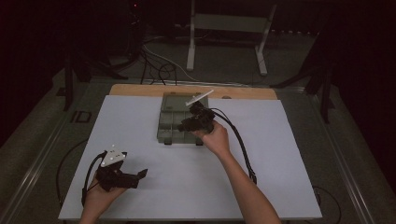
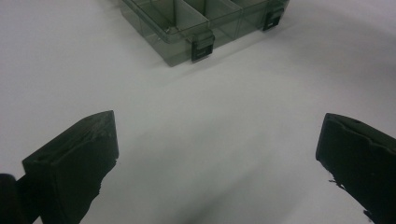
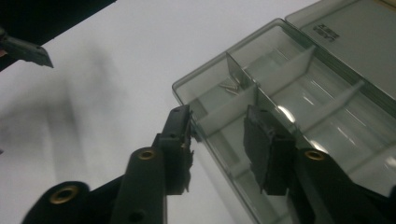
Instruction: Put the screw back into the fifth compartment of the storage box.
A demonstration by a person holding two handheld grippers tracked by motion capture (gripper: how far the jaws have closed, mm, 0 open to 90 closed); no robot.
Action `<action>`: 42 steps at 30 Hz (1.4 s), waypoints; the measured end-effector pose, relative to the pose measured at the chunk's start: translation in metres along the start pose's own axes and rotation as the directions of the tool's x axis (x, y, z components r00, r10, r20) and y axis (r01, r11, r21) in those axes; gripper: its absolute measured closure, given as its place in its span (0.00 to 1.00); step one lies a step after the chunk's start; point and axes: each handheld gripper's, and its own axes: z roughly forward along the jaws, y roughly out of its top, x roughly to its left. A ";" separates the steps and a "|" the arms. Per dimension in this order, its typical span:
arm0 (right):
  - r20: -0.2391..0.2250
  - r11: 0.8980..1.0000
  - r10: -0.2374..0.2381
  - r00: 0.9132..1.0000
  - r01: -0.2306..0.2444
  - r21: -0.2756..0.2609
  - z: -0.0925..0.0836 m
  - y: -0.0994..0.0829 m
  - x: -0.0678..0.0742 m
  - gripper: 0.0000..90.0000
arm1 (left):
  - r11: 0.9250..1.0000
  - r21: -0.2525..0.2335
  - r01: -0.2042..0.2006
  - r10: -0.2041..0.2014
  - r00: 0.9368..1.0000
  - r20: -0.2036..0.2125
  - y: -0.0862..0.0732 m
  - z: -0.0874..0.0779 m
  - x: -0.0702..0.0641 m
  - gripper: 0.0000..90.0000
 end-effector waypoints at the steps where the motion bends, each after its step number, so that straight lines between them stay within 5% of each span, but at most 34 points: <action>1: 0.003 1.000 0.002 1.000 -0.002 0.003 -0.002 -0.002 0.000 0.64 | 1.000 -0.001 0.001 -0.001 1.000 0.000 0.000 0.000 0.000 0.00; 19: 0.076 0.998 0.009 0.997 -0.004 -0.062 -0.058 -0.045 0.003 0.39 | 1.000 0.005 0.002 -0.002 1.000 0.002 -0.001 0.002 -0.001 0.00; 42: 0.157 0.987 0.046 0.987 -0.021 -0.159 -0.114 -0.105 0.013 0.26 | 1.000 0.012 0.000 0.000 1.000 0.001 -0.001 0.004 -0.002 0.00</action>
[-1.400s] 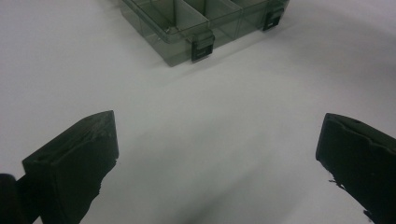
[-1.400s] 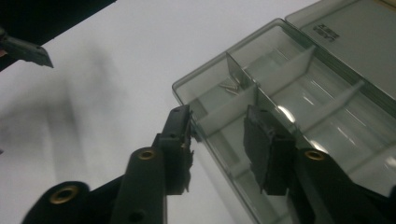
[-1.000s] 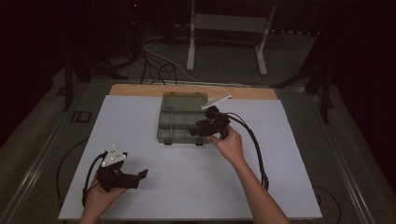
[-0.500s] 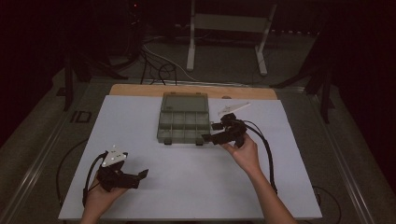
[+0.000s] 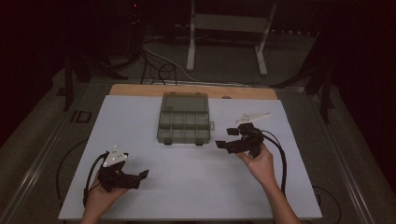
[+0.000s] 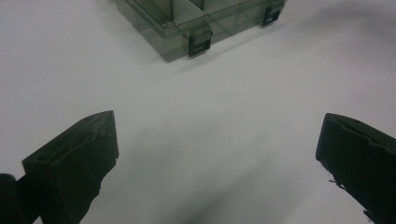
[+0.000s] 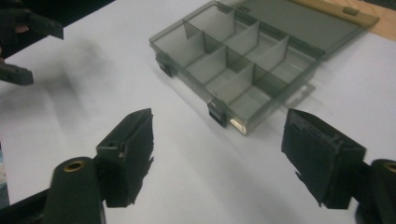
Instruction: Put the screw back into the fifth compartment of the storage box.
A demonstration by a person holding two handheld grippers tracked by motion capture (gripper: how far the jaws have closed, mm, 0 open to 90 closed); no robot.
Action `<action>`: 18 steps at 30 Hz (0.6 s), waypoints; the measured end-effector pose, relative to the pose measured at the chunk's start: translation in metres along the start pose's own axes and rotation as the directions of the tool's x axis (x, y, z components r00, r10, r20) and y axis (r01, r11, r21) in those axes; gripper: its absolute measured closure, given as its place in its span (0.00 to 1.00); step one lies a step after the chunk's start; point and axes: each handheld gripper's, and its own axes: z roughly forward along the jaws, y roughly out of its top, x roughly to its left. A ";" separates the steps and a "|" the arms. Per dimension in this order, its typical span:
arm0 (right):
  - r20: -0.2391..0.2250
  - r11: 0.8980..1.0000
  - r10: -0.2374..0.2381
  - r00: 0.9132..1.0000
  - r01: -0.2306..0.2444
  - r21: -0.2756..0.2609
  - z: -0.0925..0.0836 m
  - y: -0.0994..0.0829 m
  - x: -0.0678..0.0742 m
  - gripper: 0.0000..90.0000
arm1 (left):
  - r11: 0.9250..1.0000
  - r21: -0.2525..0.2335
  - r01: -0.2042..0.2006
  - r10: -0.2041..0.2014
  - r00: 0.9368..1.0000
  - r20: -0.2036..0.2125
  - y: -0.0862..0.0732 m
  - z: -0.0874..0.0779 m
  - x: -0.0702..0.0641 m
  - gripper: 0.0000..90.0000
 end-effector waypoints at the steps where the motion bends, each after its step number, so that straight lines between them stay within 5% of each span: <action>1: -0.002 1.000 0.000 1.000 0.000 0.003 -0.002 -0.002 0.000 0.25 | 1.000 -0.001 0.000 0.000 1.000 0.000 0.000 0.000 0.000 0.00; 18: 0.040 1.000 0.025 0.999 -0.025 -0.011 -0.027 -0.041 0.001 0.21 | 1.000 -0.002 0.008 -0.008 1.000 0.003 -0.001 0.001 0.001 0.00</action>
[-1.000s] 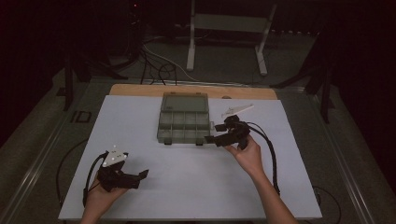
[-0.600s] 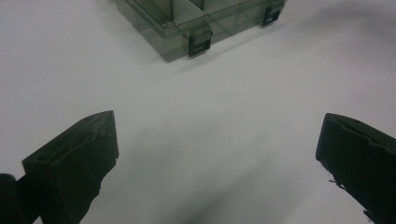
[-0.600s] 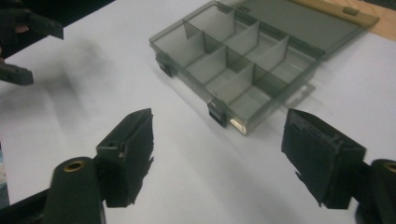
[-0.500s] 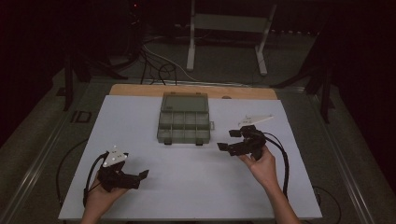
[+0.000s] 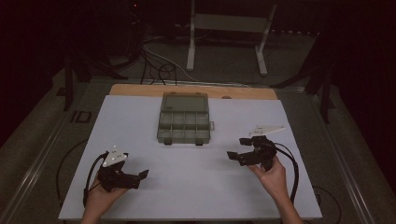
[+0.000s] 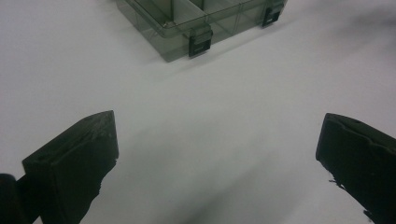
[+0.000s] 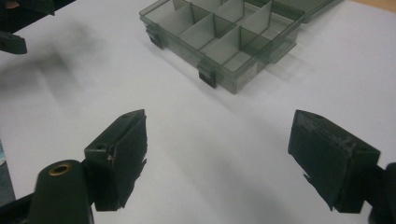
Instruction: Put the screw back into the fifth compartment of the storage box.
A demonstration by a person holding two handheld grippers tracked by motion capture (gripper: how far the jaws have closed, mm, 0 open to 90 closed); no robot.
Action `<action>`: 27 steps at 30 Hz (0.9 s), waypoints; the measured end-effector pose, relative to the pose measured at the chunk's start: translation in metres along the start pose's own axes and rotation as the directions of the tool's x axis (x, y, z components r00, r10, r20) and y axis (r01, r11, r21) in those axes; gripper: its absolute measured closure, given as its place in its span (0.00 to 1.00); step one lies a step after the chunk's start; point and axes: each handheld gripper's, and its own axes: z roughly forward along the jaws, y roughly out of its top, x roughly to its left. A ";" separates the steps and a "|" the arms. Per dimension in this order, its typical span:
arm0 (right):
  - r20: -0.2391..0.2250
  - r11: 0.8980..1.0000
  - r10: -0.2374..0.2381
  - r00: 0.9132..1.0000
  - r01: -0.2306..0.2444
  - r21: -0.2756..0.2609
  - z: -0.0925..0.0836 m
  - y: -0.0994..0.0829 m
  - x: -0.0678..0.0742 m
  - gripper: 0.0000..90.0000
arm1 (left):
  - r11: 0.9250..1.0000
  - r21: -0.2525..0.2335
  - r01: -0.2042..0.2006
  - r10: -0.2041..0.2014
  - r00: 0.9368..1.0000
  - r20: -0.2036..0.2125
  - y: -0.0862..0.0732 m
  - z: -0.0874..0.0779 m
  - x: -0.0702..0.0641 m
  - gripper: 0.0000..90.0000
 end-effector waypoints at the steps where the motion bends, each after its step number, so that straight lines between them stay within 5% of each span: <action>1: 0.001 1.000 0.006 1.000 -0.006 -0.004 -0.001 -0.003 0.000 0.21 | 1.000 0.000 0.000 0.000 1.000 0.000 0.000 0.000 0.000 0.00; 27: 0.035 0.995 0.087 0.996 -0.085 -0.048 -0.031 -0.063 -0.004 0.20 | 1.000 0.011 -0.006 0.006 1.000 0.004 -0.001 0.003 -0.001 0.00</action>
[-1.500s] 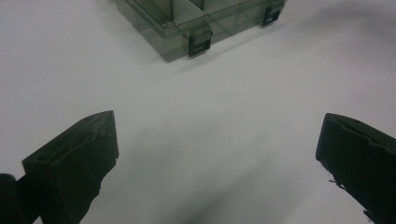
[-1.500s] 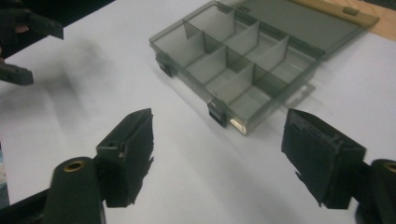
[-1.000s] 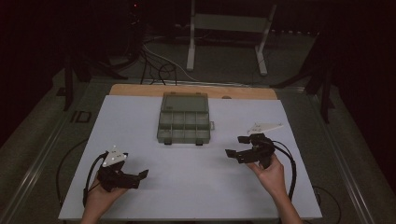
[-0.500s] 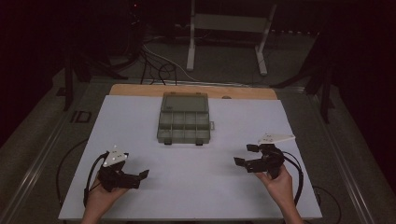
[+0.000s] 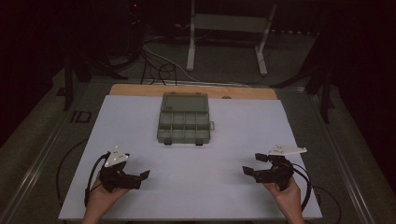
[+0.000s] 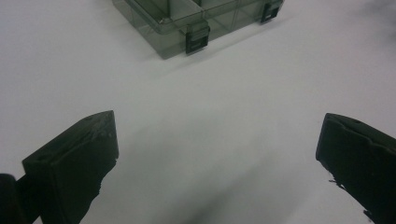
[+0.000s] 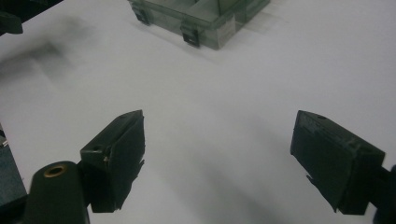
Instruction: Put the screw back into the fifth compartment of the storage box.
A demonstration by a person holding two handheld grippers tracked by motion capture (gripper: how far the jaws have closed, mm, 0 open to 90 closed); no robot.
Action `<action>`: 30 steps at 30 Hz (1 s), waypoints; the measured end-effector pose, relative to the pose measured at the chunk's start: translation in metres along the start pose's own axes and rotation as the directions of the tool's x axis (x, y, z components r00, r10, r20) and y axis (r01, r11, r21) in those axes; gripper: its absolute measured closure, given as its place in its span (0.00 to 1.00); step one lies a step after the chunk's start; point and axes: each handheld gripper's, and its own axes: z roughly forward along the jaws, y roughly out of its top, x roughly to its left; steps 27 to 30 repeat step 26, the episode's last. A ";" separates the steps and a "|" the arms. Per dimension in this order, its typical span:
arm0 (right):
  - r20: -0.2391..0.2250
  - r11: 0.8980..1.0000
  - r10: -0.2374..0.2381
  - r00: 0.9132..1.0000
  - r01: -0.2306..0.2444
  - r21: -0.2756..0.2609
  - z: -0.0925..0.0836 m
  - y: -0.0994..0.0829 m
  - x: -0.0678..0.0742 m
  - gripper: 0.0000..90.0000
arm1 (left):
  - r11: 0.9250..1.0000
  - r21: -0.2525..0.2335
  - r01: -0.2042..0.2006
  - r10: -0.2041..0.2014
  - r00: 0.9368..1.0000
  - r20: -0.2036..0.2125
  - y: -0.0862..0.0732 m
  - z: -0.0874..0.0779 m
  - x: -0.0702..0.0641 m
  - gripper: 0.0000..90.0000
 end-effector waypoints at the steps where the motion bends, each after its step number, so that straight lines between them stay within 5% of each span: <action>1: -0.001 1.000 0.008 1.000 -0.008 0.000 -0.002 -0.003 0.000 0.20 | 1.000 -0.001 0.000 0.000 1.000 0.000 0.000 0.000 0.000 0.00; 16: 0.029 0.999 0.054 0.998 -0.054 -0.005 -0.020 -0.036 -0.006 0.19 | 1.000 -0.002 0.005 -0.005 1.000 -0.001 -0.002 0.000 0.001 0.00; 30: 0.038 0.999 0.042 0.998 -0.042 0.001 -0.019 -0.040 -0.005 0.18 | 1.000 0.003 0.005 -0.005 1.000 -0.006 -0.003 0.001 0.002 0.00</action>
